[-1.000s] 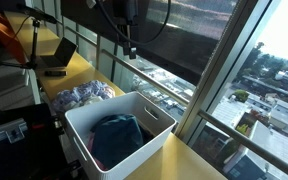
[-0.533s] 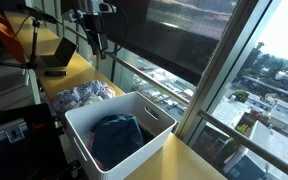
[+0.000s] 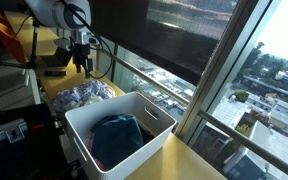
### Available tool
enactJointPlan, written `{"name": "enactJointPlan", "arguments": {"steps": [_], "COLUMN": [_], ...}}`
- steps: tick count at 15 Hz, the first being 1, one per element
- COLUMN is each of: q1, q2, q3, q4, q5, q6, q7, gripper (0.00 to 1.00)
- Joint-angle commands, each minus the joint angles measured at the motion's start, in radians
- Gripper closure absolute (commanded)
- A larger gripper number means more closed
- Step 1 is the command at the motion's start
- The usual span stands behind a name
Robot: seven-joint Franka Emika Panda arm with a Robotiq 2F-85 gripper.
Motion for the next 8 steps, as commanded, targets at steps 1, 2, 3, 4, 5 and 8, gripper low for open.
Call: {"name": "enactJointPlan", "arguments": {"steps": [1, 2, 3, 4, 5, 8], "q1": [0.048, 0.061, 0.075, 0.09, 0.103, 0.133], "q2": [0.167, 0.203, 0.23, 0.251, 0.269, 0.316], "q3": [-0.043, -0.055, -0.07, -0.085, -0.101, -0.147], "q4": [0.073, 0.08, 0.087, 0.089, 0.09, 0.083], "q5": [-0.021, -0.027, -0.033, -0.041, -0.051, -0.077], "q6": [0.066, 0.088, 0.106, 0.131, 0.154, 0.238], "q7": [-0.015, -0.021, -0.024, -0.027, -0.028, -0.039], "gripper": [0.0, 0.0, 0.0, 0.0, 0.0, 0.0]}}
